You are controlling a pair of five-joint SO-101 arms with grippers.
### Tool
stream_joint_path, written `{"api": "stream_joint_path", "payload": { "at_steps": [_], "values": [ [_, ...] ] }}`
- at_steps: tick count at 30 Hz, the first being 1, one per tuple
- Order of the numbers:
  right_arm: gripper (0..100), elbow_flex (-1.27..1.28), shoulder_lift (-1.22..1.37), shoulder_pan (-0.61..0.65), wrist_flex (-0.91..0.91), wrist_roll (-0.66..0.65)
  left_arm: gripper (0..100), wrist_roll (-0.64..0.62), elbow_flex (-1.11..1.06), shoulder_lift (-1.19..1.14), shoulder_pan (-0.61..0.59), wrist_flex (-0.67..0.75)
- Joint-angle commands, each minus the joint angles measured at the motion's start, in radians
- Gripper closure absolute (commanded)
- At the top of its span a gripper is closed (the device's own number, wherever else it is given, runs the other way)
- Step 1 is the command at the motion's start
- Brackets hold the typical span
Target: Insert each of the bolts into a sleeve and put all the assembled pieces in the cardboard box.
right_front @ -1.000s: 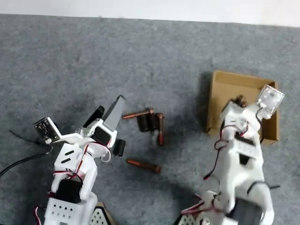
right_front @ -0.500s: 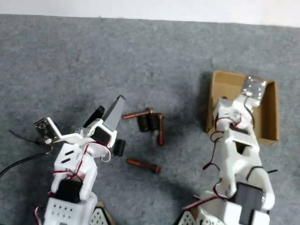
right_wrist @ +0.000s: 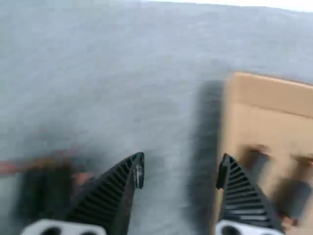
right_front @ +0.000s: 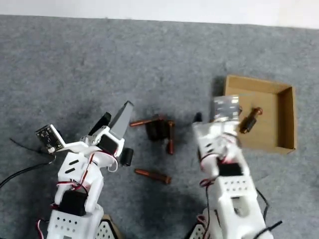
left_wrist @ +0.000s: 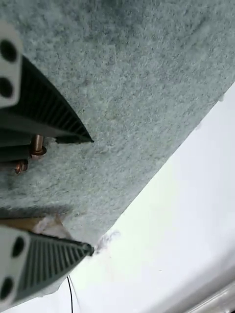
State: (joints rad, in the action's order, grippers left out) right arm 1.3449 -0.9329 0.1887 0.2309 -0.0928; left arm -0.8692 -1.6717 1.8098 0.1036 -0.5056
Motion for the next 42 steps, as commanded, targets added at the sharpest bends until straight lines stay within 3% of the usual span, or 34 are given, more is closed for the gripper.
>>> {"api": "stream_joint_path", "payload": {
  "at_steps": [1, 5, 10, 22, 29, 42],
  "values": [
    [78.3, -0.005, -0.097, 0.171, 0.163, -0.025, 71, 0.006, -0.001, 0.018, -0.038, 0.029],
    [78.3, -0.028, -0.068, 0.302, 0.214, -0.026, 71, 0.005, 0.002, 0.018, -0.085, 0.029],
    [78.3, -0.085, 0.045, 0.349, 0.211, -0.026, 71, 0.005, 0.01, 0.018, -0.107, 0.029],
    [78.3, -0.513, 0.587, 0.352, 0.209, -0.02, 71, 0.005, 0.01, 0.018, -0.133, 0.029],
    [78.3, -0.631, 0.855, 0.348, 0.209, -0.02, 71, 0.005, 0.01, 0.018, -0.133, 0.029],
    [79.4, -0.661, 0.947, 0.302, 0.214, -0.02, 71, 0.005, 0.012, 0.018, -0.131, 0.029]
  ]
}}
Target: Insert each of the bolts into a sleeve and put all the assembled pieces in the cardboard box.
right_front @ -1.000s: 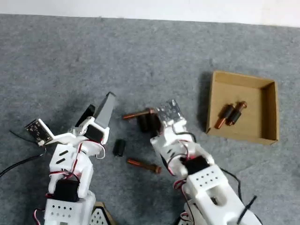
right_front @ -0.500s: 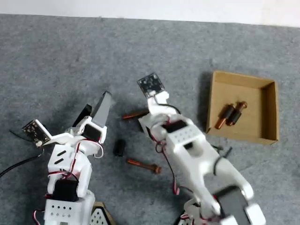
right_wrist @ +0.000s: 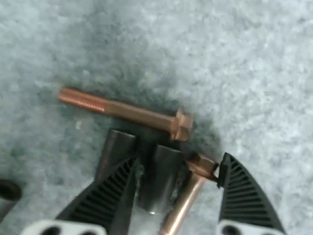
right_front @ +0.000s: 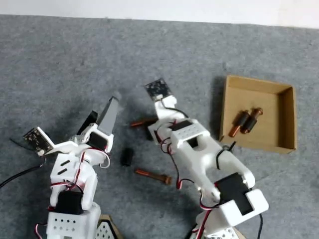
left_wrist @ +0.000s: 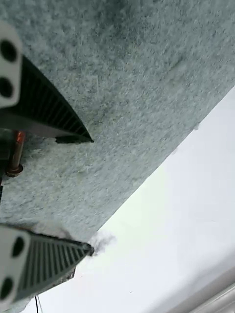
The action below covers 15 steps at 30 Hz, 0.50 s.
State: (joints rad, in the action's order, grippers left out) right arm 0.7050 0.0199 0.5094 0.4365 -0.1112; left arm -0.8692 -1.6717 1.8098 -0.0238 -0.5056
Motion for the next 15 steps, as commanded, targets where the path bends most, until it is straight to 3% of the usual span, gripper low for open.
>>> {"api": "stream_joint_path", "payload": {
  "at_steps": [1, 10, 15],
  "values": [
    [79.8, -0.021, -0.005, -0.019, 0.01, -0.002, 71, 0.005, 0.012, 0.018, -0.004, 0.029],
    [81.1, -0.019, -0.004, -0.018, 0.01, -0.002, 71, 0.005, 0.01, 0.018, -0.004, 0.029],
    [90.0, -0.019, -0.002, -0.018, 0.01, -0.002, 71, 0.005, 0.01, 0.018, -0.004, 0.029]
  ]
}}
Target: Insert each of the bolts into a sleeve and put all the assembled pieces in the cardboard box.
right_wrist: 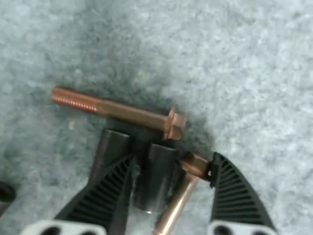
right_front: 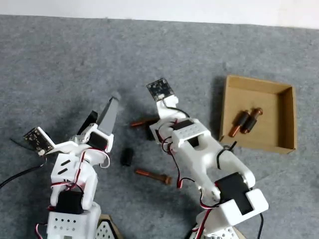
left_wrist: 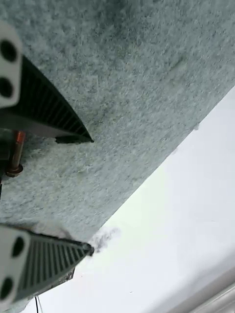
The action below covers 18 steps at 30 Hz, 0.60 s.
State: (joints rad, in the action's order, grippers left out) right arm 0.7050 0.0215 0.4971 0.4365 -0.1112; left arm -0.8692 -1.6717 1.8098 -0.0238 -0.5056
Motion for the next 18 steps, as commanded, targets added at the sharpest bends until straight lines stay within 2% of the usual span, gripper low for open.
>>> {"api": "stream_joint_path", "payload": {
  "at_steps": [1, 4, 18],
  "values": [
    [92.5, -0.019, -0.004, -0.005, 0.01, -0.003, 71, 0.005, 0.01, 0.018, -0.004, 0.029],
    [99.5, -0.019, -0.004, -0.005, 0.01, -0.006, 71, 0.005, 0.007, 0.018, -0.004, 0.029],
    [99.3, -0.019, -0.012, -0.018, 0.01, -0.008, 71, 0.008, 0.004, 0.018, -0.004, 0.029]
  ]
}}
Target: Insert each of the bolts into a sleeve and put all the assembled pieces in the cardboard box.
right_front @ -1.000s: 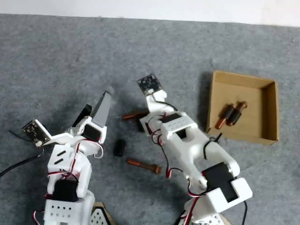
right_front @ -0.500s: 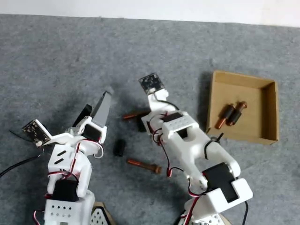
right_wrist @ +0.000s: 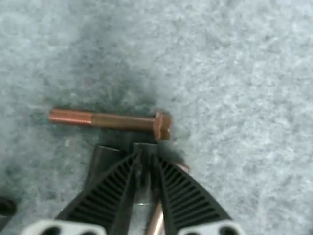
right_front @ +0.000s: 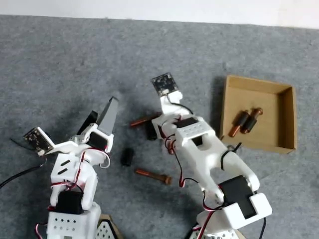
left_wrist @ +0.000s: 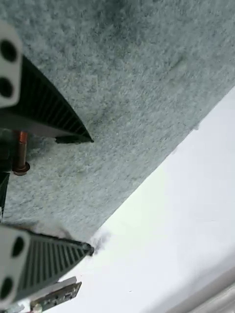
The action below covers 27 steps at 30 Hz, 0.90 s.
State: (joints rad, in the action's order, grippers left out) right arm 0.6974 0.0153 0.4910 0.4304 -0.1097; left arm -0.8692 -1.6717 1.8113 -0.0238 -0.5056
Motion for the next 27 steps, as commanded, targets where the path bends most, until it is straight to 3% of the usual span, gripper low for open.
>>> {"api": "stream_joint_path", "payload": {
  "at_steps": [1, 10, 27],
  "values": [
    [99.3, -0.012, -0.005, -0.012, 0.018, -0.009, 71, 0.008, 0.004, 0.016, -0.004, 0.029],
    [99.2, -0.018, 0.001, -0.01, 0.171, -0.009, 71, 0.009, 0.002, 0.016, -0.004, 0.029],
    [99.2, -0.018, -0.007, 0.018, 0.174, -0.081, 71, 0.011, 0.002, 0.016, -0.004, 0.028]
  ]
}}
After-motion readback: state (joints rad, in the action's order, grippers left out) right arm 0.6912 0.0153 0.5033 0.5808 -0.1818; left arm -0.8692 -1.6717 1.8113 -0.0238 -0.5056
